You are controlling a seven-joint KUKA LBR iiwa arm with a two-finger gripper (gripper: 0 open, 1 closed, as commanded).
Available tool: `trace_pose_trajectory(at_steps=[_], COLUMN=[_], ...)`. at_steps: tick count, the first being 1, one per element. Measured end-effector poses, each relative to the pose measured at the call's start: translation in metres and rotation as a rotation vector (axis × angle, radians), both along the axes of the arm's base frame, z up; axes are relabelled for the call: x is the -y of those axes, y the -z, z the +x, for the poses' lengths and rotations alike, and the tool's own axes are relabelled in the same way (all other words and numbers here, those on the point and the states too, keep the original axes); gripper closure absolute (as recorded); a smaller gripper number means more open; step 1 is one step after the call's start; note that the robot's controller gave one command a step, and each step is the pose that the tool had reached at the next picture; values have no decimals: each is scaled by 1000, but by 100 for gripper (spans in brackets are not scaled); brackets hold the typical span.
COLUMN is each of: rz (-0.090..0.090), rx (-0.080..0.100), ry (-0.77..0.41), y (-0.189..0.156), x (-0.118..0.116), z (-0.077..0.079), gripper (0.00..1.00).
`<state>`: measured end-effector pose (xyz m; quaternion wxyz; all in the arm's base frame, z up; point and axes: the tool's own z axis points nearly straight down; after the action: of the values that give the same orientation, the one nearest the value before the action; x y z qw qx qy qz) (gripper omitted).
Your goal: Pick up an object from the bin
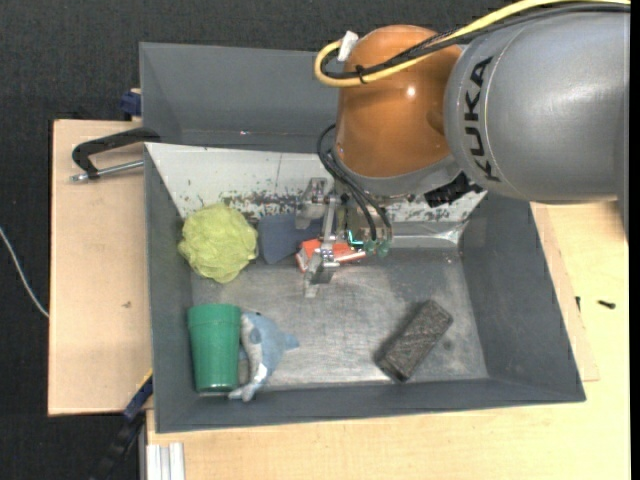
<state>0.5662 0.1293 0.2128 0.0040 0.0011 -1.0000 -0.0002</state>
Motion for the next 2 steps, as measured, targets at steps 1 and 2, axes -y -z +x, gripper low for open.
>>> trace_pose_trajectory(at_steps=[1, 2], rz=[1, 1], rx=[9, 9], ry=[3, 3], y=[-5, -5], x=[1, 1], z=[2, 2], gripper=[100, 100])
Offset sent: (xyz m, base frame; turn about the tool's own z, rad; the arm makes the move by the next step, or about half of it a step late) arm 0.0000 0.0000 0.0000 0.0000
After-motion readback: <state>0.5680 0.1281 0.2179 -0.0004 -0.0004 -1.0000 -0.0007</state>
